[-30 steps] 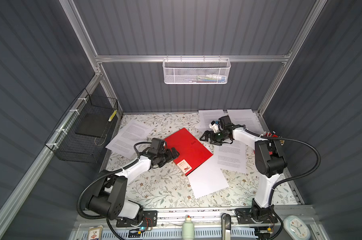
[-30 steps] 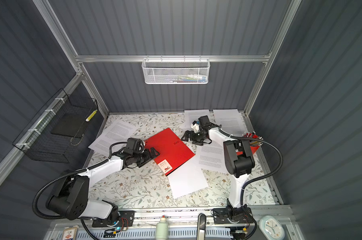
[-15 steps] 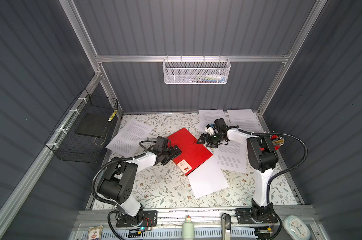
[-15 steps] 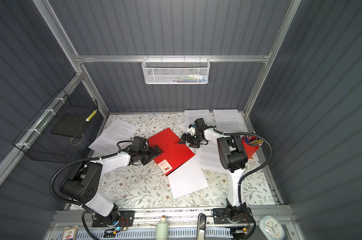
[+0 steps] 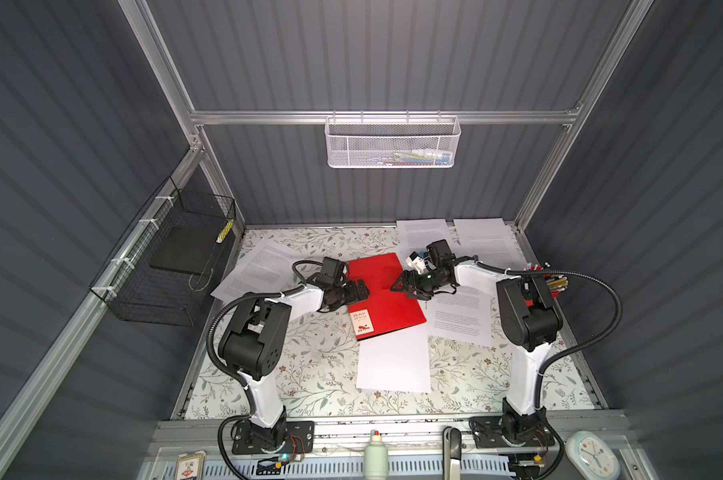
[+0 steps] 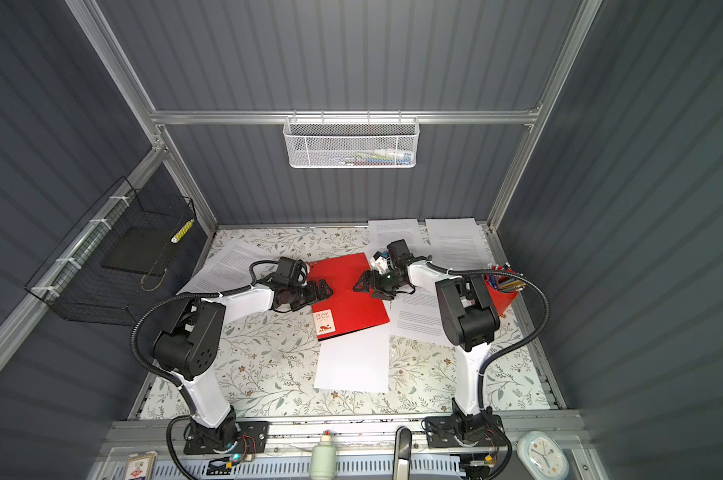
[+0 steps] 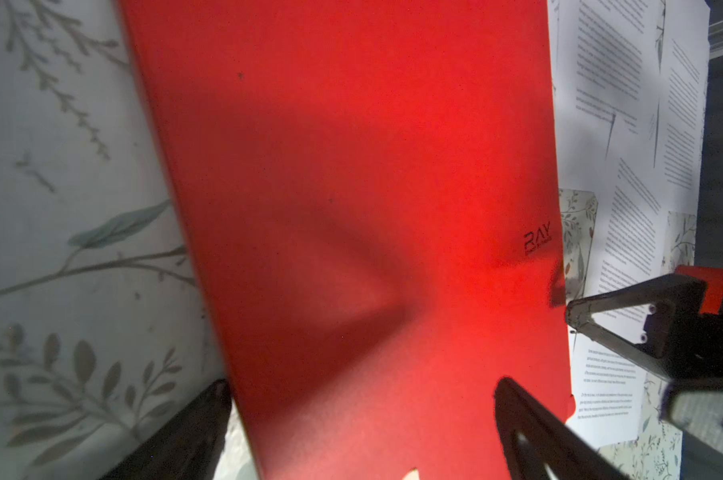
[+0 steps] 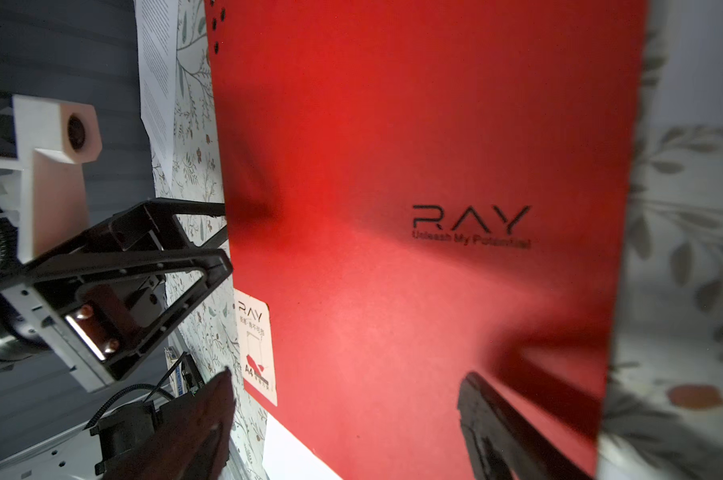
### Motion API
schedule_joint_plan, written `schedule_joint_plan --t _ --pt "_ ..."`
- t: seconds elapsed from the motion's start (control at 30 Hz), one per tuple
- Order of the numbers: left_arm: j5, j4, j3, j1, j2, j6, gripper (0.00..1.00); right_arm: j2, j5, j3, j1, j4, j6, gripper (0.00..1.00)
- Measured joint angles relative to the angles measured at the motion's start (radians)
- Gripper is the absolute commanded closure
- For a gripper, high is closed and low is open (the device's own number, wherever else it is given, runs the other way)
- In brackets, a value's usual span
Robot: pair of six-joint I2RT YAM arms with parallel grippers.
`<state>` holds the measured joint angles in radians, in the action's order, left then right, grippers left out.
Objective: Put the files into the folder
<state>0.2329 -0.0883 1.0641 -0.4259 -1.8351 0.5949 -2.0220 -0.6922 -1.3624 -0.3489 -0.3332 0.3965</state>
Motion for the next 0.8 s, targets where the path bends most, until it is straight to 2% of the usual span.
schedule_joint_plan --t 0.33,0.8 --pt "0.004 -0.023 0.019 0.0 -0.011 -0.037 0.0 -0.038 0.188 -0.084 0.002 -0.083 -0.021 0.04" --pt "0.006 -0.023 0.039 0.003 -0.029 -0.043 0.0 -0.092 0.158 -0.123 0.004 -0.076 -0.011 0.05"
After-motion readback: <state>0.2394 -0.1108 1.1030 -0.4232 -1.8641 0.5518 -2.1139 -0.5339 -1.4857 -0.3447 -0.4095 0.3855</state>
